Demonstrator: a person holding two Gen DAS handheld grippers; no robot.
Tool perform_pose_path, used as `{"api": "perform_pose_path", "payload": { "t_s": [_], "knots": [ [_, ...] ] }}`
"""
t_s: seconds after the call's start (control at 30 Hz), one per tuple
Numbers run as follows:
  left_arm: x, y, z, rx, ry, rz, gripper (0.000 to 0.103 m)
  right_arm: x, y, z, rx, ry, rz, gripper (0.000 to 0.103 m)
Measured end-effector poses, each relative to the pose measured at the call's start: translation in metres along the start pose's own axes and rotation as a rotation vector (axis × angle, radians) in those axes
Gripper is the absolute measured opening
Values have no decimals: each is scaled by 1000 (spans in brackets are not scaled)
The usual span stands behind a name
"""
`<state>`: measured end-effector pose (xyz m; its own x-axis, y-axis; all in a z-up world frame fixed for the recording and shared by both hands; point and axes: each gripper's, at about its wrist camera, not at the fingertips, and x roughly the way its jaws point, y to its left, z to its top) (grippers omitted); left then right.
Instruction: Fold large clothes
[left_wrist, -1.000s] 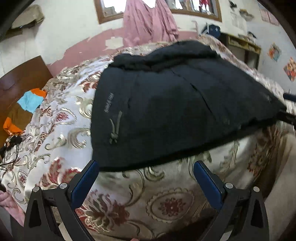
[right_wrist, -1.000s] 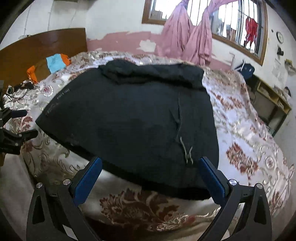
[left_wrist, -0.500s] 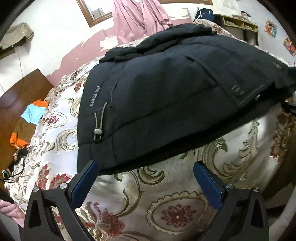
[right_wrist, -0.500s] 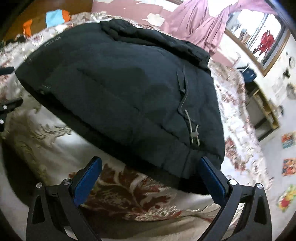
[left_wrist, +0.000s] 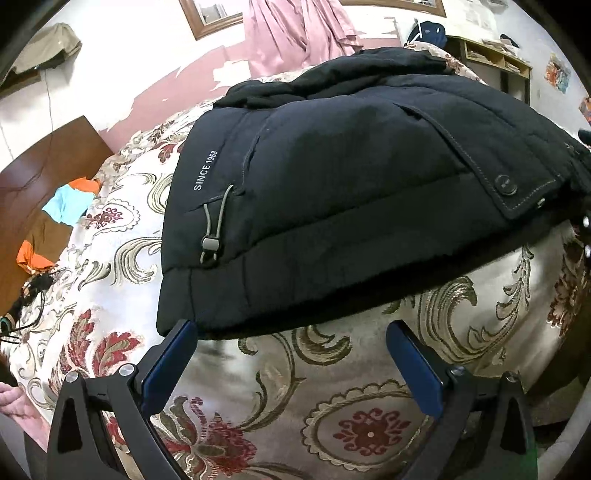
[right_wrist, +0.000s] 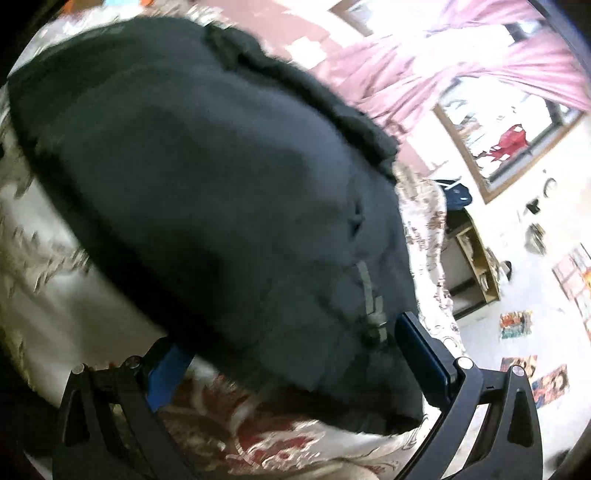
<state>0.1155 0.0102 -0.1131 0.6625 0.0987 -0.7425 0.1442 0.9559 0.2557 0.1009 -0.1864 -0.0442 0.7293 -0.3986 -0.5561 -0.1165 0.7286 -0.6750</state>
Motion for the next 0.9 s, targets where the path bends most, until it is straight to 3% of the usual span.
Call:
{"api": "perform_pose_path", "payload": {
  "t_s": [0.17,0.3,0.67,0.9],
  "knots": [
    [-5,-6,1,27,-28,18,103,-19,-19,-6,115,-144,3,101],
    [-5,-16,1,75,-52,110,103,-24,-24,-13,156,-197,-9,101],
    [8,-36,5,204,-168,292,103,-12,-37,-23,224,-239,29,101],
    [18,-26,9,176,-158,265,103,-7,-27,-21,160,-216,-26,101]
  ]
}}
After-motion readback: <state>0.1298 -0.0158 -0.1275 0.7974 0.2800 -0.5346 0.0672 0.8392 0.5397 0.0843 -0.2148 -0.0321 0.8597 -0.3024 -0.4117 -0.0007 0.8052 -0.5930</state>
